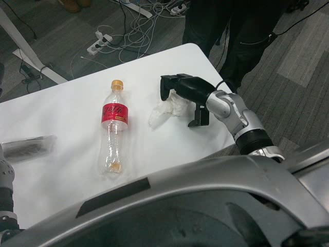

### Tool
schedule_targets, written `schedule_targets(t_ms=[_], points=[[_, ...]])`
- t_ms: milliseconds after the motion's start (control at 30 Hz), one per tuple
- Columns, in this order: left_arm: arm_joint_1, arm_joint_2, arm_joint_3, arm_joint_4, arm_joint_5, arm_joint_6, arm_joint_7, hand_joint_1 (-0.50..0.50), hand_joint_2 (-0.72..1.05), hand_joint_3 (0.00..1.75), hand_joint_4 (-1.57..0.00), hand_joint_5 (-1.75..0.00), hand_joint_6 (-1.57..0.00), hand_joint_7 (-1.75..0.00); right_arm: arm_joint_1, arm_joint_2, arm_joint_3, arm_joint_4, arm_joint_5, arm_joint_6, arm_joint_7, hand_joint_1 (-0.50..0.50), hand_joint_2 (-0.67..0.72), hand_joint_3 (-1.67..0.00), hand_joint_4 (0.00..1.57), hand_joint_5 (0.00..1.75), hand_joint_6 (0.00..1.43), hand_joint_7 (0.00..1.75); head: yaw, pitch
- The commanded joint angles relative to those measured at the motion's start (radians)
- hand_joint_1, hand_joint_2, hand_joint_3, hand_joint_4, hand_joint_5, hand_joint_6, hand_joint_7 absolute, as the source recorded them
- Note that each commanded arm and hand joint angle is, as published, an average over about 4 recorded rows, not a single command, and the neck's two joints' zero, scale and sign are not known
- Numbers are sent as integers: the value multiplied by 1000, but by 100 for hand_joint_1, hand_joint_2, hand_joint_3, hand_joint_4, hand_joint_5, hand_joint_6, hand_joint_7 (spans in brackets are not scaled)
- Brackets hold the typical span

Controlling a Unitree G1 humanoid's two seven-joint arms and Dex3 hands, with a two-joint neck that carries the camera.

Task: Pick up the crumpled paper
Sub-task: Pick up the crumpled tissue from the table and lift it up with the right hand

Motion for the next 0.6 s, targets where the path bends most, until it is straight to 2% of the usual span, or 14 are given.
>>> schedule_targets(t_ms=[33,233,367,600], points=[[-18,-2,-3,10,-9,-10,2,-31,78,0,-26,0,0,0,38,13,-1,15,-13,37,12,50,-16,-119,0,10,0,161,-2,-2],[-30,-3,-8,25,-9,-10,2,-30,78,0,-26,0,0,0,38,6,6,-40,13,92,13,50,-16,-119,0,10,0,161,-4,-4],[-32,-4,-9,30,-9,-10,2,-30,78,0,-26,0,0,0,39,1,13,-62,21,106,15,50,-16,-119,0,0,0,164,-5,-4],[-34,-7,-9,33,-9,-10,2,-28,78,0,-26,0,0,0,41,-9,28,-118,35,147,20,50,-16,-121,0,10,0,161,-5,-4]])
